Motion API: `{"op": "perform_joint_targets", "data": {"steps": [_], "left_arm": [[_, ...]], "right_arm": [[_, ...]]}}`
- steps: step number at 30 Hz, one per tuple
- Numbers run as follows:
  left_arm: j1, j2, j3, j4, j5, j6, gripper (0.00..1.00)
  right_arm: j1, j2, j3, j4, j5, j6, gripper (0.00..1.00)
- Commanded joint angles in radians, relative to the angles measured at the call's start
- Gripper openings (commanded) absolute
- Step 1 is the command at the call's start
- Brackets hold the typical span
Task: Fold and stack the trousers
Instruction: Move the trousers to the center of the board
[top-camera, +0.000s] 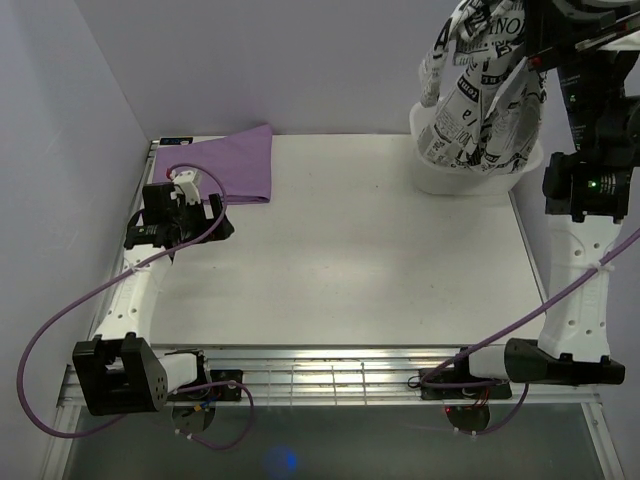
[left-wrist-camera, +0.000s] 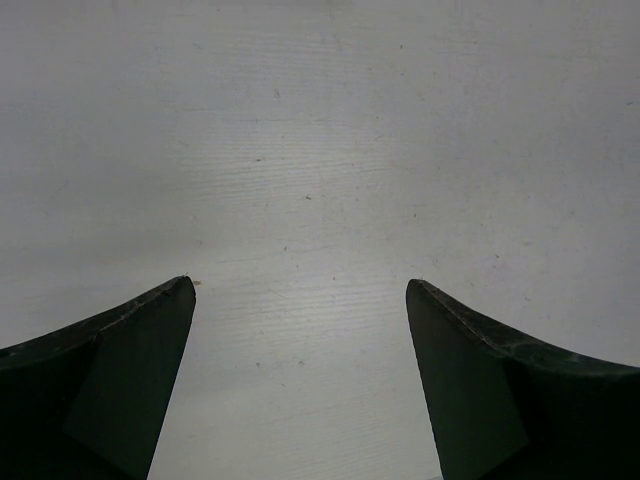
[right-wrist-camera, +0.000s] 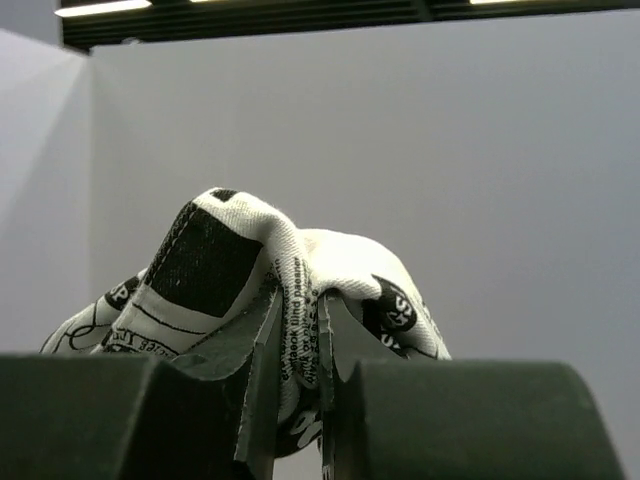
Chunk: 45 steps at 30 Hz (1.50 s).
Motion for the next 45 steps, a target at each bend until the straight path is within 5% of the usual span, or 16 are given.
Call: {"op": "perform_joint_targets", "data": {"steps": [1, 5, 7, 8, 9, 11, 14, 21, 28, 32, 41, 45], "left_arm": [[0.001, -0.049, 0.016, 0.051, 0.033, -0.015, 0.98], [0.001, -0.028, 0.02, 0.051, 0.066, -0.011, 0.98], [0.001, -0.02, 0.021, 0.048, 0.07, -0.006, 0.98], [0.001, -0.018, 0.021, 0.046, 0.072, -0.002, 0.98], [0.001, -0.012, 0.021, 0.042, 0.073, 0.006, 0.98], [0.001, -0.009, 0.02, 0.037, 0.073, 0.011, 0.98], [0.001, -0.011, 0.006, 0.037, 0.073, 0.017, 0.98], [0.001, 0.038, -0.005, 0.057, 0.132, 0.005, 0.98], [0.001, 0.054, -0.002, 0.055, 0.113, 0.012, 0.98], [0.001, 0.028, -0.023, 0.06, 0.098, 0.018, 0.98], [0.003, -0.008, -0.065, 0.075, 0.106, 0.022, 0.98], [0.001, 0.012, -0.054, 0.077, 0.104, 0.017, 0.98]], "right_arm": [[0.07, -0.058, -0.135, 0.114, -0.143, 0.033, 0.08], [0.205, -0.108, -0.358, -0.057, -0.229, -0.077, 0.1], [0.251, -0.139, -0.492, -0.184, -0.266, -0.175, 0.32], [0.292, -0.147, -0.611, -0.235, -0.246, -0.3, 0.59], [0.302, -0.151, -0.663, -0.279, -0.24, -0.371, 0.74], [0.305, -0.132, -0.719, -0.455, -0.168, -0.483, 0.94], [0.238, -0.084, -0.701, -0.595, -0.079, -0.571, 0.98], [0.003, 0.068, -0.439, -0.61, -0.061, -0.473, 0.98], [-0.112, 0.527, -0.036, -0.836, 0.094, -0.403, 0.98], [-0.161, 0.784, 0.326, -1.023, 0.198, -0.396, 0.93], [-0.191, 0.784, 0.14, -1.001, 0.311, -0.485, 0.91], [-0.203, 0.853, 0.222, -1.106, 0.184, -0.478, 0.98]]}}
